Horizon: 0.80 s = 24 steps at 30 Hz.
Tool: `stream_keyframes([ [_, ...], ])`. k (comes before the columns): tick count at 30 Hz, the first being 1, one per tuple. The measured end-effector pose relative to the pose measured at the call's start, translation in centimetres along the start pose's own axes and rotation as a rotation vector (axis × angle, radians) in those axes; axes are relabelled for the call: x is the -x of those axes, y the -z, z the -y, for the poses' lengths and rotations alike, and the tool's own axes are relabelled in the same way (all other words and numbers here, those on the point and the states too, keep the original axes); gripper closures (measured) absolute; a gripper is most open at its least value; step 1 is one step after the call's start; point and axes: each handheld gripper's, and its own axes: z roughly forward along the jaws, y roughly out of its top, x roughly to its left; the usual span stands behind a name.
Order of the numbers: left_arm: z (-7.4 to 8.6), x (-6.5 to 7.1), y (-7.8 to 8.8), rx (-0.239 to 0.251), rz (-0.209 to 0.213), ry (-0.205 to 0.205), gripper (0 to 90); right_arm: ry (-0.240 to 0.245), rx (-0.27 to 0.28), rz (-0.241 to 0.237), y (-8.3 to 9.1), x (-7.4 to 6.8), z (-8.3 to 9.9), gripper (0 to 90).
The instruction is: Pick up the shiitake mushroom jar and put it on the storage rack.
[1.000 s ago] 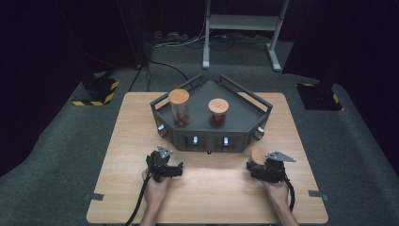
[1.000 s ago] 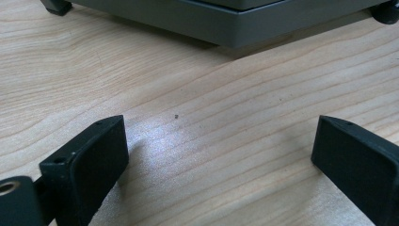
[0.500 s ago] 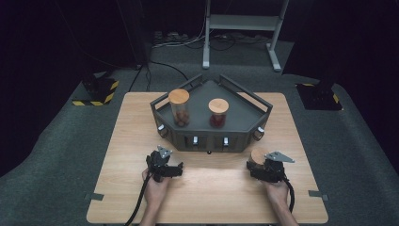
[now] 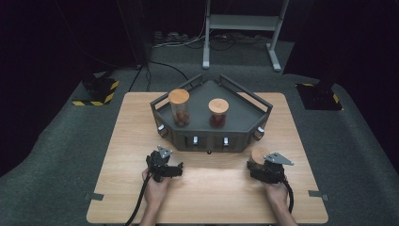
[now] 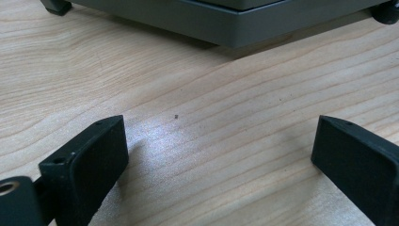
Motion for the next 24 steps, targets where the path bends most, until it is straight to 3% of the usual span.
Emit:
stream_keyframes([
  [6,0.0,0.0,0.0,0.000,0.000,0.000,4.1,-0.021,0.007,0.014,0.3,0.5,0.0,25.2],
  [24,0.0,0.0,0.0,0.000,0.000,0.001,4.1,-0.001,0.022,0.013,1.7,0.8,-0.9,25.2],
])
